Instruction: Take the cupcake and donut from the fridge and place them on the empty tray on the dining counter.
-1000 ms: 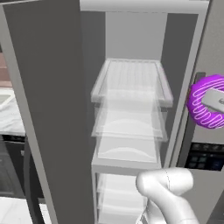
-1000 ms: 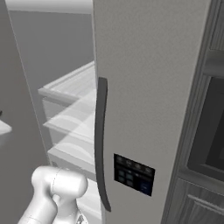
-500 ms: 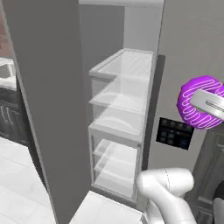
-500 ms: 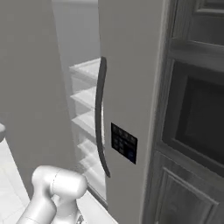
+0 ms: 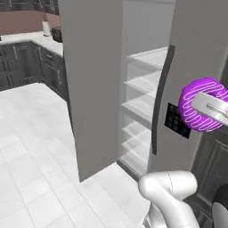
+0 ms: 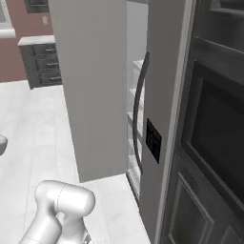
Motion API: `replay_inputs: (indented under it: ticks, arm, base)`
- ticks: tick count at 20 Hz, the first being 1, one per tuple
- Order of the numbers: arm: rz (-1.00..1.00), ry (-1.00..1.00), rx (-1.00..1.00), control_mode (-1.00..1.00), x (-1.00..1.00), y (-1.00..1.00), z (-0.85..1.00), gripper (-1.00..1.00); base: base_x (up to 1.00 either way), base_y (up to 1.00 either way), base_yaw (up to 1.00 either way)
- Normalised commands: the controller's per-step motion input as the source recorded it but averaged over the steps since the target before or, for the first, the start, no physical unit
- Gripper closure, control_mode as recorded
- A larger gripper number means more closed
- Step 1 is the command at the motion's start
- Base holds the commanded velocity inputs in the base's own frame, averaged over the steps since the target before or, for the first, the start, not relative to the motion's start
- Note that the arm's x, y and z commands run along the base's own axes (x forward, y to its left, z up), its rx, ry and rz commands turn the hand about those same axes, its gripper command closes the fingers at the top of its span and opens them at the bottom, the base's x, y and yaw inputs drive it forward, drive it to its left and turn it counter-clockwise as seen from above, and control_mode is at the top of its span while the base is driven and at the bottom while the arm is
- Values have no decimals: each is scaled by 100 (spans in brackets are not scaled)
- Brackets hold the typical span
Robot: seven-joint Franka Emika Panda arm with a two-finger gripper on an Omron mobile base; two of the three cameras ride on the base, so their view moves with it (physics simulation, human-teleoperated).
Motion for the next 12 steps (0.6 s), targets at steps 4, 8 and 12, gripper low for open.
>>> replay_inputs:
  ticks: [4,8,12]
  arm:
    - [0,0,0,100,0,0,0,100]
    - [0,0,0,100,0,0,0,100]
    - [0,0,0,100,0,0,0,100]
  base:
    - [-71,-26,90]
    - [-79,-31,87]
    - [-100,-41,55]
